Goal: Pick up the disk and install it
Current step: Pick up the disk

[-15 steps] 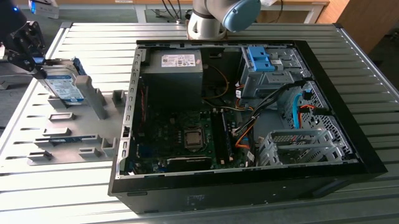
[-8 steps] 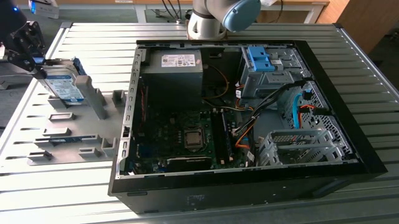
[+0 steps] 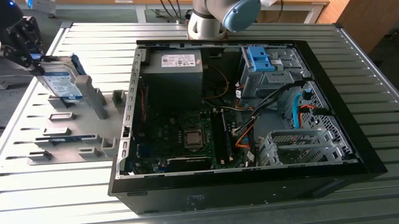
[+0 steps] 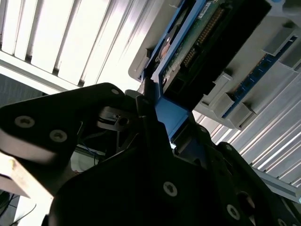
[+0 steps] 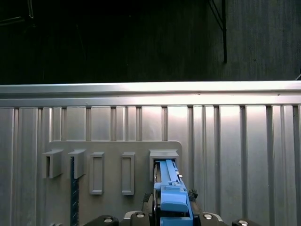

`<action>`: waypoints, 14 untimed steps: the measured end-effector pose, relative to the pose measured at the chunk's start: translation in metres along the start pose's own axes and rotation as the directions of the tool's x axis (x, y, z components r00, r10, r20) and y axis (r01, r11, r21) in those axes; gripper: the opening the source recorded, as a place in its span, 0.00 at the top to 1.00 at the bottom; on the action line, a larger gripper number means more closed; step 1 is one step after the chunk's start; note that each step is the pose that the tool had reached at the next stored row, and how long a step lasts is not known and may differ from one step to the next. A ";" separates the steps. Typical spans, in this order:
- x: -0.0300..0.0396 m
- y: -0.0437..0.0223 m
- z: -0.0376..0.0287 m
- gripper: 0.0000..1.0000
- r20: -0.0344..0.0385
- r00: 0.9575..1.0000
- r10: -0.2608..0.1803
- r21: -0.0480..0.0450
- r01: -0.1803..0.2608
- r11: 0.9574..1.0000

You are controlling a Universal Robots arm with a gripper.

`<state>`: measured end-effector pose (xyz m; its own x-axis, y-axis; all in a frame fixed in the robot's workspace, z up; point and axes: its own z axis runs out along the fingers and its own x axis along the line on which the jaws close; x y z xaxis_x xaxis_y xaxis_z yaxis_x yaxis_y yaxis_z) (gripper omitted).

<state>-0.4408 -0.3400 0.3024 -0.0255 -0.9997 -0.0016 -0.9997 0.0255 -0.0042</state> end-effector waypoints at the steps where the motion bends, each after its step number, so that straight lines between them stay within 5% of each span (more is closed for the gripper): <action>1: 0.0000 0.0000 -0.0031 0.63 0.000 1.000 0.000 0.000 0.000 1.000; 14: -0.0001 -0.0001 -0.0380 0.63 0.000 1.000 0.000 0.000 0.000 1.000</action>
<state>-0.4408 -0.3400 0.3404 -0.0255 -0.9997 -0.0016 -0.9997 0.0255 -0.0041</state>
